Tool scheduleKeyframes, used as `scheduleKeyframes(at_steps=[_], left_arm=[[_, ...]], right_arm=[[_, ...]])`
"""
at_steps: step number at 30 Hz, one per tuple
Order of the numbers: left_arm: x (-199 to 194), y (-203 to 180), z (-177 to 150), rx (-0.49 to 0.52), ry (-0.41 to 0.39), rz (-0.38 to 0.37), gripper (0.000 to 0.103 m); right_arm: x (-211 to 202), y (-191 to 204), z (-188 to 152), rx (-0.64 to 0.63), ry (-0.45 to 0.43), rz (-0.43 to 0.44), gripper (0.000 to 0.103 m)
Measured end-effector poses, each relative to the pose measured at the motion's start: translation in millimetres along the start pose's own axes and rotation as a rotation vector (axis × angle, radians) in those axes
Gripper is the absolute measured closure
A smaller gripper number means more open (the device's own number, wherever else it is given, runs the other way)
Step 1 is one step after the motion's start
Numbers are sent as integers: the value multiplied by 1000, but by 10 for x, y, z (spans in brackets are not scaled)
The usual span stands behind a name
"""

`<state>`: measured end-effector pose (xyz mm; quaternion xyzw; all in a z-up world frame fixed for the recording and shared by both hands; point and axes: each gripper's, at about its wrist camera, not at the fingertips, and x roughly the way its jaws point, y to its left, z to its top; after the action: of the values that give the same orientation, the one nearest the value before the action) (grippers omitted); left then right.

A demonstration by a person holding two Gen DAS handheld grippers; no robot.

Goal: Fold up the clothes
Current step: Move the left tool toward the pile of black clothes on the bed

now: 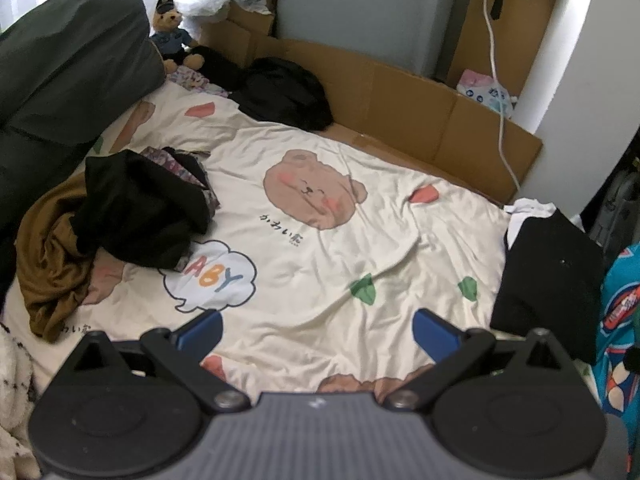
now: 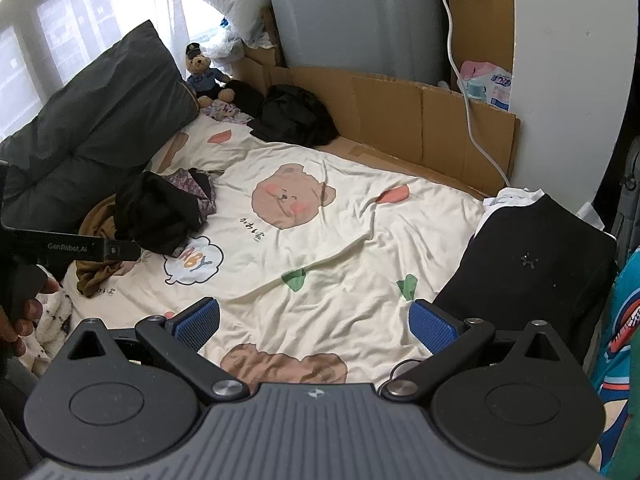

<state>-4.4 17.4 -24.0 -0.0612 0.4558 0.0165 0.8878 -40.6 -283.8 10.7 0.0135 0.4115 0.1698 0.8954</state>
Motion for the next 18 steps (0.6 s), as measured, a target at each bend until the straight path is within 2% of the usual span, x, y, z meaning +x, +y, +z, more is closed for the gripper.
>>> scheduleKeyframes(at_steps=[8,11,14,18], left_arm=[[-16,165,94,-48,-38,20,1],[6,184,106,-57,-34,27,1],[22,300,198,-84,-14,4,1],[-23,343,307,-70,-100,27,1]], right_arm=[[16,-29,-3,9,-1,-8,0],[-5,-44,1,18,-20,-3,0],[-14,-56,11,24,-21,12,0],[-37,-53,23,16,-35,20,0]])
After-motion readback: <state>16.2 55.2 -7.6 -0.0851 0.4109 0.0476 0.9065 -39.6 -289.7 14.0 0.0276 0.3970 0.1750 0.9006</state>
